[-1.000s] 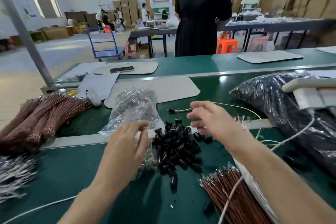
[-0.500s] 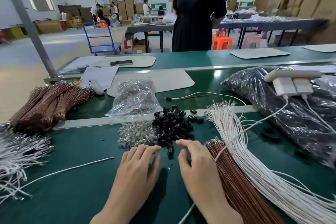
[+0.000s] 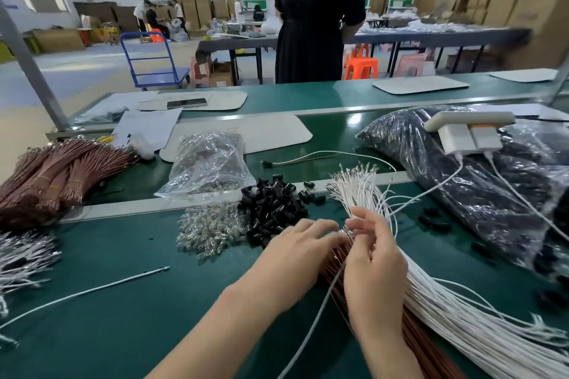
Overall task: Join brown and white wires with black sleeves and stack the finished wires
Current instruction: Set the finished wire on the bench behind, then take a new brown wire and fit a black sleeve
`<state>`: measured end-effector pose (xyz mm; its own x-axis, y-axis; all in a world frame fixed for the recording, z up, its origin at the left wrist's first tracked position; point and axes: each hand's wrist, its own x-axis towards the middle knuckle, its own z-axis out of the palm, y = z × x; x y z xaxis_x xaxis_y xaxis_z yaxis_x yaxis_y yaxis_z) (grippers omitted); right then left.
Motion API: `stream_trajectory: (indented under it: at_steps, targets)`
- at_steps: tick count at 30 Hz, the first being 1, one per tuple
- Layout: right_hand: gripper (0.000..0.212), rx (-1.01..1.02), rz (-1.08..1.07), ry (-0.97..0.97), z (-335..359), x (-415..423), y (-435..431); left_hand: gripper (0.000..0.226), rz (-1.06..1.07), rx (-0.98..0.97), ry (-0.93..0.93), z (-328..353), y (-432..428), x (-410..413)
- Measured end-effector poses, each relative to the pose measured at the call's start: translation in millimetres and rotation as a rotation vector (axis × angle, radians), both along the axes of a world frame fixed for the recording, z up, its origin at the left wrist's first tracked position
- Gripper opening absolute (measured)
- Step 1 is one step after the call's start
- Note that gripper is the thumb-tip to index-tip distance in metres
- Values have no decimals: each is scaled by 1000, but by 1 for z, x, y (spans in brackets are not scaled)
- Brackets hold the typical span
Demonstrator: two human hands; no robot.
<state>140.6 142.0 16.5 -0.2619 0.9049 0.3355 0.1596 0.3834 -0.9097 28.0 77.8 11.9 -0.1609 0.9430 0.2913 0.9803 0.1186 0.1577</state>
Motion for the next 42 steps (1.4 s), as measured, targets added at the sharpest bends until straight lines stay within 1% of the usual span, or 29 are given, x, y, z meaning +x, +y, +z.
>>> stream_trajectory:
  at_steps: [2, 5, 8, 12, 16, 18, 19, 21, 24, 26, 27, 28, 29, 31, 33, 35, 36, 37, 38, 39, 40, 41, 42]
  targets:
    - [35, -8, -27, 27, 0, 3, 5, 45, -73, -45, 149, 4, 4, -5]
    - [35, -6, -39, 43, -1, 3, 10, 36, -97, -72, 265, 10, 4, -8]
    - [34, 36, -39, 22, -1, 1, 9, 32, -132, -79, 325, 18, 3, -12]
    - [33, 94, -22, 2, -3, 0, 9, 24, -136, -32, 377, 34, 2, -20]
    - [32, 113, 23, -14, -4, 0, 8, 29, -121, 28, 373, 50, -9, -37]
    - [30, 127, 71, -28, -4, 0, 6, 22, -59, 55, 367, 64, -20, -50]
    - [29, 129, 116, -35, -3, -1, 4, 18, -25, 82, 346, 73, -27, -56]
    - [29, 154, 240, -70, -3, -3, 1, 21, 48, 161, 302, 90, -45, -65]
    - [38, 252, 401, -153, -4, -9, -8, 23, 157, 265, 256, 113, -73, -72]
    - [43, 304, 445, -186, -6, -15, -11, 20, 212, 323, 232, 123, -89, -73]
    - [46, 289, 452, -180, -6, -20, -13, 19, 239, 352, 216, 125, -96, -73]
    - [51, 214, 474, -146, -4, -24, -15, 18, 269, 379, 193, 125, -102, -73]
    - [56, 79, 527, -74, 0, -29, -17, 16, 301, 405, 155, 123, -107, -72]
    - [58, -217, 669, 121, 8, -40, -21, 10, 353, 436, 31, 109, -112, -66]
    - [46, -427, 761, 303, 12, -45, -21, 6, 368, 449, -138, 86, -115, -60]
    - [29, -593, 778, 465, 13, -46, -21, 8, 385, 464, -297, 62, -118, -55]
    - [22, -652, 762, 516, 13, -45, -21, 10, 394, 493, -393, 52, -119, -53]
    - [18, -693, 741, 541, 11, -45, -20, 12, 409, 548, -546, 43, -120, -50]
    - [17, -719, 725, 541, 10, -45, -20, 8, 404, 632, -773, 36, -119, -45]
    - [16, -735, 718, 530, 8, -45, -20, 7, 362, 735, -1066, 32, -116, -39]
    - [16, -741, 721, 513, 6, -46, -21, 15, 303, 814, -1350, 26, -112, -33]
    - [16, -739, 731, 494, 3, -47, -24, 20, 250, 861, -1585, 21, -108, -27]
    - [17, -724, 748, 474, 1, -47, -26, 24, 223, 879, -1718, 16, -104, -22]
